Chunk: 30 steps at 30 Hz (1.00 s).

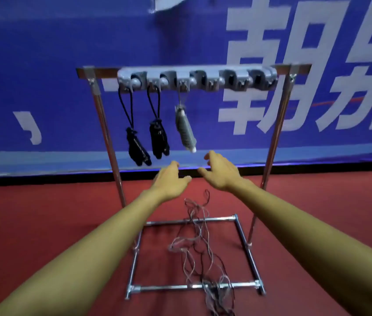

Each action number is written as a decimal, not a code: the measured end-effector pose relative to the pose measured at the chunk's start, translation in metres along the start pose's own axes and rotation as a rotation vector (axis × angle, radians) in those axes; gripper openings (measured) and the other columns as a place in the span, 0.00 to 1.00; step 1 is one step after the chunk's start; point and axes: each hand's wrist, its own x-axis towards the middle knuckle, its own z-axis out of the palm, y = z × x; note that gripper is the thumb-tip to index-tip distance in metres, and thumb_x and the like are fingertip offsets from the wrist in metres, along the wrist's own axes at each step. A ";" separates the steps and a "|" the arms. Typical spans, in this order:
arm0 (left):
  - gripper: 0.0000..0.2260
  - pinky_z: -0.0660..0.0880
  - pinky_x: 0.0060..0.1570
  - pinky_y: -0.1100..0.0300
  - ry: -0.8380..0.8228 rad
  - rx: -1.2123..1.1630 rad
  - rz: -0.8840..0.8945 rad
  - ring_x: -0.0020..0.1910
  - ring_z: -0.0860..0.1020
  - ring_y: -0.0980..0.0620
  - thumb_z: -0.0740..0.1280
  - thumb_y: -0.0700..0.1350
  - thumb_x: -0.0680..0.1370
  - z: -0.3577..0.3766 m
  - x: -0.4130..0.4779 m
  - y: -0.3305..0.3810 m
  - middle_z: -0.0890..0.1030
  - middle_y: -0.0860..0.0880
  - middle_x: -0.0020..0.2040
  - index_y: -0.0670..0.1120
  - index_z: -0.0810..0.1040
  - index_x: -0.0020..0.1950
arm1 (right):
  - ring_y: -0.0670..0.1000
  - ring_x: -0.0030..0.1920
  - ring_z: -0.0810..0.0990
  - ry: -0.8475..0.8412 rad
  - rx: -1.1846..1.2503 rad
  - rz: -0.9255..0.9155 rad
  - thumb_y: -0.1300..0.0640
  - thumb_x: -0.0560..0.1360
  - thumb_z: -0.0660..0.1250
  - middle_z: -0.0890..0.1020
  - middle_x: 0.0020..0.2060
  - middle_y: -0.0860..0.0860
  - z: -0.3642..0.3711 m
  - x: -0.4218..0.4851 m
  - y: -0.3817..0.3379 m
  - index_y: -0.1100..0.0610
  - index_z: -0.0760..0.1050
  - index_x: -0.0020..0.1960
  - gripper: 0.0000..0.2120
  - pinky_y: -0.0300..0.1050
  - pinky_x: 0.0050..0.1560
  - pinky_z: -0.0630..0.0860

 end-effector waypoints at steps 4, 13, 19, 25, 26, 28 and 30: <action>0.22 0.76 0.60 0.49 -0.181 0.289 0.008 0.63 0.78 0.40 0.70 0.55 0.77 0.039 -0.049 -0.029 0.80 0.41 0.65 0.44 0.77 0.65 | 0.64 0.63 0.76 -0.174 -0.176 -0.045 0.45 0.78 0.67 0.76 0.61 0.61 0.042 -0.056 0.029 0.59 0.72 0.64 0.22 0.56 0.59 0.75; 0.16 0.76 0.59 0.48 -0.561 0.484 -0.107 0.63 0.78 0.39 0.67 0.52 0.78 0.202 -0.154 -0.153 0.80 0.42 0.63 0.45 0.78 0.61 | 0.65 0.60 0.77 -0.523 -0.145 0.130 0.52 0.75 0.69 0.77 0.59 0.61 0.227 -0.204 0.120 0.57 0.68 0.69 0.25 0.58 0.54 0.77; 0.14 0.76 0.57 0.51 -0.723 0.441 -0.219 0.61 0.79 0.38 0.67 0.50 0.78 0.295 -0.185 -0.221 0.82 0.42 0.61 0.45 0.80 0.59 | 0.64 0.61 0.79 -0.844 -0.127 0.416 0.49 0.77 0.66 0.81 0.61 0.62 0.333 -0.266 0.151 0.58 0.74 0.63 0.19 0.53 0.57 0.76; 0.18 0.67 0.69 0.47 -0.813 0.471 -0.239 0.70 0.71 0.42 0.66 0.50 0.79 0.379 -0.221 -0.266 0.77 0.44 0.68 0.45 0.76 0.67 | 0.59 0.64 0.80 -1.088 -0.068 0.617 0.41 0.71 0.64 0.81 0.62 0.56 0.465 -0.338 0.190 0.49 0.72 0.69 0.28 0.51 0.61 0.77; 0.19 0.66 0.69 0.47 -0.820 0.478 -0.240 0.70 0.70 0.42 0.65 0.49 0.79 0.388 -0.226 -0.274 0.75 0.44 0.68 0.45 0.75 0.69 | 0.59 0.63 0.81 -1.090 -0.060 0.653 0.41 0.71 0.66 0.81 0.61 0.55 0.483 -0.344 0.197 0.49 0.71 0.70 0.29 0.51 0.59 0.78; 0.21 0.67 0.66 0.48 -0.814 0.485 -0.217 0.69 0.70 0.41 0.65 0.49 0.77 0.401 -0.238 -0.290 0.73 0.43 0.68 0.45 0.72 0.69 | 0.59 0.61 0.81 -1.040 -0.065 0.692 0.39 0.73 0.70 0.82 0.61 0.57 0.490 -0.337 0.184 0.53 0.70 0.71 0.32 0.51 0.57 0.78; 0.20 0.69 0.62 0.48 -0.802 0.483 -0.188 0.66 0.71 0.40 0.65 0.50 0.76 0.407 -0.247 -0.305 0.74 0.43 0.65 0.45 0.72 0.66 | 0.60 0.62 0.80 -0.972 -0.069 0.712 0.40 0.73 0.72 0.80 0.61 0.58 0.502 -0.331 0.176 0.59 0.68 0.71 0.34 0.50 0.56 0.77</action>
